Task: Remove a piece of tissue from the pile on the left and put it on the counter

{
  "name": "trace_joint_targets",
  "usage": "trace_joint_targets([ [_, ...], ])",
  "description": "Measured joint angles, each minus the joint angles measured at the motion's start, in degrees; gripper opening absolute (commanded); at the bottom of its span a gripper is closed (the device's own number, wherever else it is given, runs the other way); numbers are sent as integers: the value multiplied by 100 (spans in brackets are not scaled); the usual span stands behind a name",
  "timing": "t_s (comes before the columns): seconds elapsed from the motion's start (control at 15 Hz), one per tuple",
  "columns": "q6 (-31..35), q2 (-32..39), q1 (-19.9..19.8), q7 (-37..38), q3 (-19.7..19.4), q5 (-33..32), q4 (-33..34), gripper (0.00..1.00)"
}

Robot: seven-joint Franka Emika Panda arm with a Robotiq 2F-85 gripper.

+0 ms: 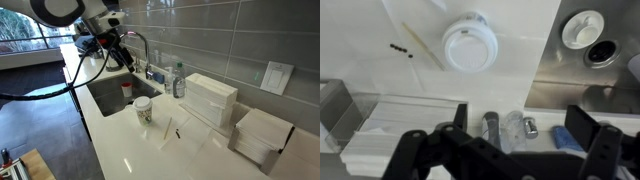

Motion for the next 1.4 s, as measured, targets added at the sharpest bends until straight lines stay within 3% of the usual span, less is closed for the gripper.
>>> trace_joint_targets([
  [0.33,1037,971,-329,134,-89,-409,636,100],
  [0.67,1919,1782,-419,67,-425,-283,1095,100],
  [1.4,2077,2044,-406,-22,-509,-86,1312,100],
])
